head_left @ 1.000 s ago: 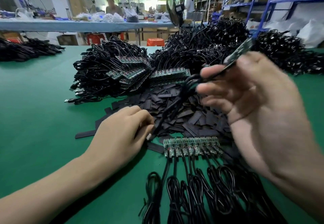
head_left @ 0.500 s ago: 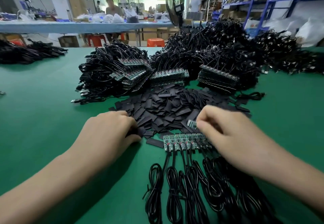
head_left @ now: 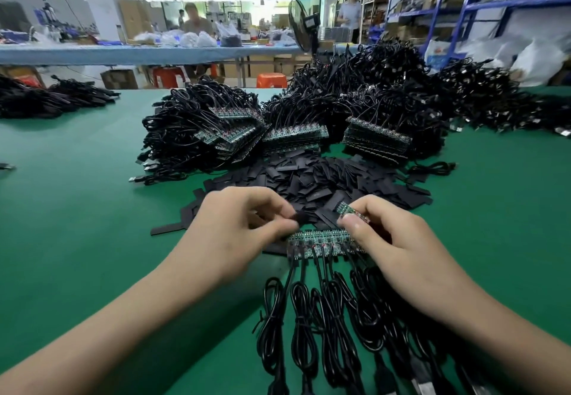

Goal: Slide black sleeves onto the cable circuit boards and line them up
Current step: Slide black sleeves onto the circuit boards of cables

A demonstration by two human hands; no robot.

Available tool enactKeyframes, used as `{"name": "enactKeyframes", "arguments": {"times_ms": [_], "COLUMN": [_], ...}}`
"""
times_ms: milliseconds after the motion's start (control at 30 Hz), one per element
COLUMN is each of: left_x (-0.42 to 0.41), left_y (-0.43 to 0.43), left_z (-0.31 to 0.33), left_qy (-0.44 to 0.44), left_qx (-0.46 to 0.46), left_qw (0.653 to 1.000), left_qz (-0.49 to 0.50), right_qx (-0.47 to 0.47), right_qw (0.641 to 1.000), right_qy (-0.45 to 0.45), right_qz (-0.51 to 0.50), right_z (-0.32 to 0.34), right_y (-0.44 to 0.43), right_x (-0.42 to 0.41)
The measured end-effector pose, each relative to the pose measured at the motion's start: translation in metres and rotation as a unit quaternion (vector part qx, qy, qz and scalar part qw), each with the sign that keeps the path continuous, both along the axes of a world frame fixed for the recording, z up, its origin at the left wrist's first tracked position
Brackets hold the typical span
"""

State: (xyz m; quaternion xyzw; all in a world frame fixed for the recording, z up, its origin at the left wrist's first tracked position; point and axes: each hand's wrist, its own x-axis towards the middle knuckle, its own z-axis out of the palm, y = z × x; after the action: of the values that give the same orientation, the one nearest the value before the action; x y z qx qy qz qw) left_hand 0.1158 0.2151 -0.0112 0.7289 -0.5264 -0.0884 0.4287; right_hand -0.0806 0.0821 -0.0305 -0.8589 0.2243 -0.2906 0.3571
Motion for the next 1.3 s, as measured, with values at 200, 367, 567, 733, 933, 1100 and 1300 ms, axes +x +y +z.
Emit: {"name": "enactKeyframes", "arguments": {"times_ms": [200, 367, 567, 733, 933, 1100, 1300], "left_x": [-0.028, -0.034, -0.037, -0.031, -0.032, -0.034, -0.034], "left_y": [0.005, 0.006, 0.011, 0.012, 0.010, 0.009, 0.008], "left_z": [-0.014, -0.025, -0.026, -0.025, -0.026, -0.026, -0.027], "left_qy": [0.146, 0.086, -0.119, -0.083, 0.147, 0.219, 0.243], "left_qx": [-0.066, -0.100, -0.146, -0.153, -0.144, -0.137, -0.130], "left_qw": [0.984, 0.989, 0.982, 0.985, 0.978, 0.964, 0.959], "left_qz": [-0.084, -0.059, -0.032, -0.004, -0.042, -0.066, -0.063], "right_qx": [0.051, 0.086, 0.102, 0.060, 0.041, 0.030, 0.021], "right_qw": [0.997, 0.994, 0.992, 0.997, 0.995, 0.997, 0.996], "right_qy": [-0.017, -0.009, -0.025, 0.006, 0.037, 0.027, 0.030], "right_qz": [0.050, 0.073, 0.075, 0.051, 0.078, 0.073, 0.077], "right_z": [0.001, 0.001, -0.002, 0.002, 0.003, 0.003, 0.003], "right_y": [-0.001, 0.001, 0.006, 0.006, 0.011, 0.010, 0.008], "right_x": [0.000, 0.000, 0.004, -0.002, -0.003, -0.004, -0.005]}}
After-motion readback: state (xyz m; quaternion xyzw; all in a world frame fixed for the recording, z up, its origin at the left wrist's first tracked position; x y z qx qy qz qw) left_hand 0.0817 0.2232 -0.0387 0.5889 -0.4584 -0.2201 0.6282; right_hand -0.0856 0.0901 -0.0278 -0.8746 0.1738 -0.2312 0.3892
